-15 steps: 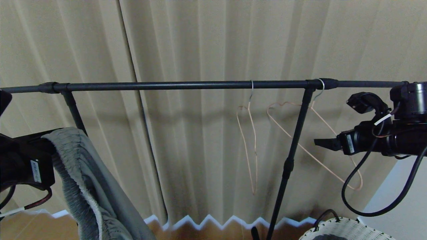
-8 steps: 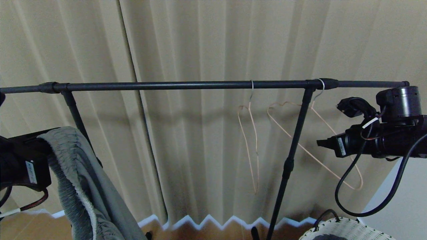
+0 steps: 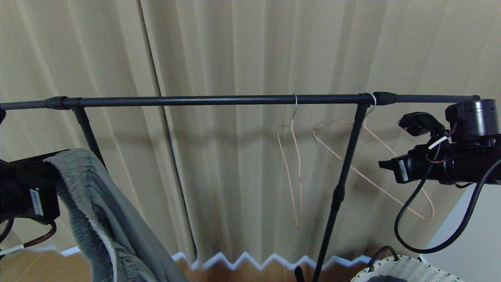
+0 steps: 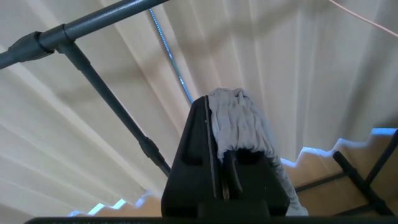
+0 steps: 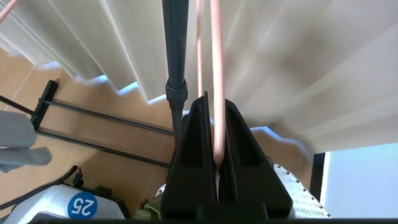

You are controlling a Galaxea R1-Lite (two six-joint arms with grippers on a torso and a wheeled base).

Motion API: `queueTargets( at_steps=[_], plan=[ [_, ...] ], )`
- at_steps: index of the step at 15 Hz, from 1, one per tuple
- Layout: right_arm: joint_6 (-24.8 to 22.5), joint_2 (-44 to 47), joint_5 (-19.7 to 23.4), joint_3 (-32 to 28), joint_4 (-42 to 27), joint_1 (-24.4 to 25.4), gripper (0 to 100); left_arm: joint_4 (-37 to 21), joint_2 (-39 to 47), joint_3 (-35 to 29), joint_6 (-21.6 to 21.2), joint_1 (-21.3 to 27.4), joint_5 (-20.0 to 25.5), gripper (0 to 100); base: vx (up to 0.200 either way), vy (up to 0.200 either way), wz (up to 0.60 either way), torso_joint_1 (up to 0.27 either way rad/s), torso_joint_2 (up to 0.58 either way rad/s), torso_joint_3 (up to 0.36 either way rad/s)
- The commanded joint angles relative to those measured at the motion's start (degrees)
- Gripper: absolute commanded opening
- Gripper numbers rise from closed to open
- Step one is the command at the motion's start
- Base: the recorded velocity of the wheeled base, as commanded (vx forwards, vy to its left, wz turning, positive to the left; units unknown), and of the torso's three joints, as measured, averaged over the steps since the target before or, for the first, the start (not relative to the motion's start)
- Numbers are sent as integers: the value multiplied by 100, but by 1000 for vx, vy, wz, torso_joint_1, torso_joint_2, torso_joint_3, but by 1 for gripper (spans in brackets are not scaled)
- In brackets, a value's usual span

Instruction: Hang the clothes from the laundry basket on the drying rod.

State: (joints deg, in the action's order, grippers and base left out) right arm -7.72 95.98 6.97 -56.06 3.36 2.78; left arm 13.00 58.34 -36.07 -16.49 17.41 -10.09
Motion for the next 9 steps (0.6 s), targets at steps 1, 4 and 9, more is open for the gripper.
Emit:
queueTargets(
  at_steps=[1, 4, 9],
  plan=[
    [7, -114, 6, 8, 6, -5, 0, 1, 2, 4, -3, -1, -1, 0, 0, 0, 0, 0, 0, 0],
    [95, -325, 6, 8, 41, -14, 0, 1, 10, -5, -3, -1, 7, 0, 0, 0, 0, 0, 0, 0],
    [95, -615, -3, 52, 138, -32, 0, 1, 2, -14, -3, -1, 7, 0, 0, 0, 0, 0, 0, 0]
  ],
)
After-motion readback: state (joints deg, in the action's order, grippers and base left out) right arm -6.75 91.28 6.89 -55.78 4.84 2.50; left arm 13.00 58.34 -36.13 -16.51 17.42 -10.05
